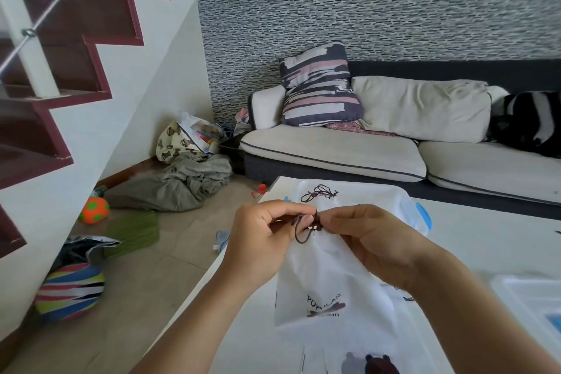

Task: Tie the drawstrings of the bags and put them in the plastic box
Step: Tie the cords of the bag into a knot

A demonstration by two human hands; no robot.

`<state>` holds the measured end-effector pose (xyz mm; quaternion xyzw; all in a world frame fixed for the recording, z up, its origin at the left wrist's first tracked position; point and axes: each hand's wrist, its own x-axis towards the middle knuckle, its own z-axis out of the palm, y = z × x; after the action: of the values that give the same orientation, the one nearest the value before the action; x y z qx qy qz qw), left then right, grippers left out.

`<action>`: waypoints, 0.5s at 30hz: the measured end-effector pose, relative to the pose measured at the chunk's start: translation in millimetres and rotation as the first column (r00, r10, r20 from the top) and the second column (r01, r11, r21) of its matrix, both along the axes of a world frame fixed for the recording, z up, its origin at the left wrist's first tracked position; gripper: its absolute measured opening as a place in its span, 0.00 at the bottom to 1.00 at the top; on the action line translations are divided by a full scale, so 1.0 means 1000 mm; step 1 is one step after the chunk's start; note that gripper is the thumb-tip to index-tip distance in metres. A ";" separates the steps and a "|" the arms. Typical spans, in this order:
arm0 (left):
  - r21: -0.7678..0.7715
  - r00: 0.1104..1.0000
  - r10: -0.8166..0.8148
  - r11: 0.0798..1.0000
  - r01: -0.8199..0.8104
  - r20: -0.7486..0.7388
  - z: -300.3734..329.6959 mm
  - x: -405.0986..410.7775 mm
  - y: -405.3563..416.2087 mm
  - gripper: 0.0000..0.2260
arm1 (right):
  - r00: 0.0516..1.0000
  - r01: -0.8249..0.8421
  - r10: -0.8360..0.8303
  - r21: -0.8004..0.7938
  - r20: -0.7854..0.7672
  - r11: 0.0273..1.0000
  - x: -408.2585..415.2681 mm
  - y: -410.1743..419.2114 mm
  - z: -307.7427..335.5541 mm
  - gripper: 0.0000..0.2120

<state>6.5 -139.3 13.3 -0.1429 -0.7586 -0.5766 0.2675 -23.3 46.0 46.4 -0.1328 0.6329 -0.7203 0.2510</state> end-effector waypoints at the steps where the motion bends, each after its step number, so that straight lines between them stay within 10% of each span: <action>1: -0.011 1.000 0.006 1.000 -0.006 -0.005 0.000 0.000 0.000 0.10 | 1.000 0.023 -0.023 0.002 -0.014 1.000 0.000 -0.001 0.000 0.10; 9: 0.073 0.999 0.030 0.997 -0.031 0.013 -0.001 0.000 0.004 0.08 | 0.905 0.286 -0.254 0.046 -0.341 0.957 0.001 -0.015 -0.004 0.07; 15: 0.297 0.969 -0.072 0.955 -0.001 0.237 0.004 0.003 0.007 0.07 | 0.896 0.199 -0.111 0.166 -0.429 0.966 -0.001 -0.006 0.000 0.02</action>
<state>9.7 -132.1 17.5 -0.0430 -0.6888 -0.7011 0.1796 -24.0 40.2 46.8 -0.2053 0.7515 -0.6237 0.0643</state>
